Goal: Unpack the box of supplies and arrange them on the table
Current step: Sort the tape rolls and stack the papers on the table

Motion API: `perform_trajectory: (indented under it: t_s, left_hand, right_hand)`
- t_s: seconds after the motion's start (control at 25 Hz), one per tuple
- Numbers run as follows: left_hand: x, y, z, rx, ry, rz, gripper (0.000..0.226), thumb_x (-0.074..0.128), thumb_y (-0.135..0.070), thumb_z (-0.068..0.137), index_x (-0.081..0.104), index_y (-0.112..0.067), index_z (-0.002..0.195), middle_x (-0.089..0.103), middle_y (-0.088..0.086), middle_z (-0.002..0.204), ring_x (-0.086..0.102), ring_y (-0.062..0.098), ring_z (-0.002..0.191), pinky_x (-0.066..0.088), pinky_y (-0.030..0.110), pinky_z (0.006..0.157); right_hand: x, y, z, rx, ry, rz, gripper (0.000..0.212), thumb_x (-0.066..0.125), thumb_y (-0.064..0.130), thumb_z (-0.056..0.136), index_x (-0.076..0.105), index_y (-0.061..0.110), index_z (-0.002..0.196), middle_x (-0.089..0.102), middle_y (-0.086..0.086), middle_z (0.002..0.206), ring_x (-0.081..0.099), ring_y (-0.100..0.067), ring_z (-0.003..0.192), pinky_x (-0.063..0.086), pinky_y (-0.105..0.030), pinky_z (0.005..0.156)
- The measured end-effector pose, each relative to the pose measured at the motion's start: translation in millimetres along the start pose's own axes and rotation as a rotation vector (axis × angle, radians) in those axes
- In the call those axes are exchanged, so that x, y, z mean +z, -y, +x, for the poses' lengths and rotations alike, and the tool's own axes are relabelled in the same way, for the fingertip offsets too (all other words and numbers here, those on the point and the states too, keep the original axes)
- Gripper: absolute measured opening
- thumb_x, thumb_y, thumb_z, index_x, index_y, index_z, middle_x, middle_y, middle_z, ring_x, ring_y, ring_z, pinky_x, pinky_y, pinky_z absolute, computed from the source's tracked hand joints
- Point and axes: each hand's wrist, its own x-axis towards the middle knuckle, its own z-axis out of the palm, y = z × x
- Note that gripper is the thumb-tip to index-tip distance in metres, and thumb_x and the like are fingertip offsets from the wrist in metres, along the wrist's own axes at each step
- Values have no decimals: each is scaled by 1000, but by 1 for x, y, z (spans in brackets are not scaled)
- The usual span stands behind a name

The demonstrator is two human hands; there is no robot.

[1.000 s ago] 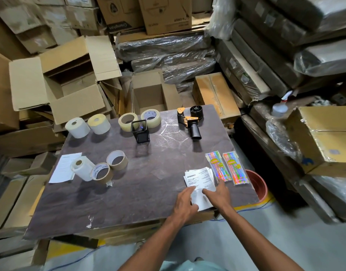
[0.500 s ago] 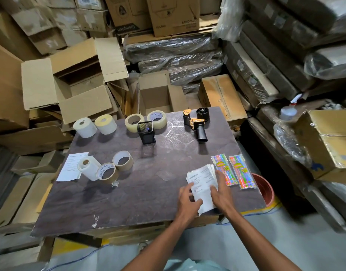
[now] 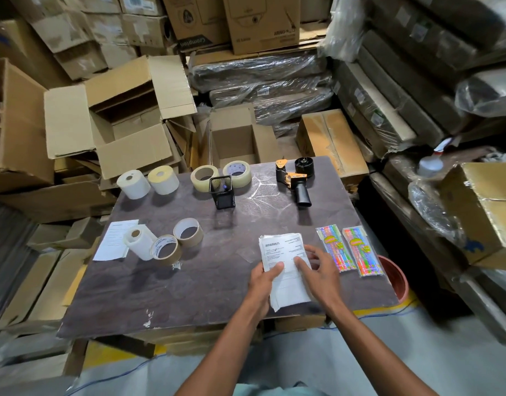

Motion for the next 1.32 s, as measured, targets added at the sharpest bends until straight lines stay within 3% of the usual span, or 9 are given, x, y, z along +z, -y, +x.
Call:
perform_trajectory:
  t_s: [0.16,0.28,0.44,0.56,0.72,0.84,1.0,1.2,1.32]
  left_hand:
    - [-10,0,-14,85,-65,86,23,73,-9,89,68,-13,111,78,8,103,75,30,93,61,49,85]
    - [-13,2,-19,111,-89,40,18,66,-21,96,68,-14,113,77,10,105,74,33,97,59,52,87]
    - [-18,3,-21,73,-138,-26,26,51,-31,104,66,-12,114,76,13,109,72,35,100,56,56,92]
    - [-22,3,-21,114,-138,11,21,57,-27,101,66,-12,113,76,10,108,73,34,99,57,56,90]
    - [-24,0,-22,174,-161,64,14,64,-20,97,69,-15,109,77,8,103,75,30,93,62,48,81]
    - [-25,0,-21,176,-155,63,17,67,-21,96,69,-15,111,77,8,103,75,28,91,62,47,79]
    - [-25,0,-19,158,-148,-12,21,64,-24,97,67,-12,114,77,10,105,74,32,95,61,51,83]
    - [-27,-1,-17,141,-130,-23,24,60,-30,99,66,-14,116,76,12,105,74,34,95,61,52,83]
    - [-28,1,-15,141,-124,-34,28,59,-31,99,66,-12,119,76,14,107,73,36,97,60,54,84]
  right_hand:
    - [2,9,-1,5,-30,38,28,85,28,75,75,24,101,75,9,83,70,-5,79,57,-25,72]
    - [5,7,-3,31,-2,127,20,86,20,75,78,25,93,77,8,77,73,-7,76,59,-28,75]
    - [8,3,-6,39,6,195,11,80,16,83,80,19,93,78,9,80,74,-7,78,61,-34,78]
    - [8,0,-7,34,19,199,10,77,17,85,77,19,94,78,7,84,75,-10,81,62,-41,81]
    - [9,2,-9,22,60,194,28,85,17,75,75,20,101,78,8,89,74,-11,82,62,-38,77]
    - [9,1,-7,8,40,155,28,85,18,75,75,22,101,78,10,90,74,-7,83,62,-38,78]
    - [5,3,-12,-198,35,-30,32,82,26,80,74,21,111,73,12,104,68,-2,91,58,-22,78]
    - [5,4,-10,-437,66,-234,25,84,29,78,74,20,99,58,12,124,54,-8,113,41,-5,87]
    - [5,5,-7,-602,58,-349,22,84,28,78,72,17,93,55,6,136,44,-10,124,39,-9,93]
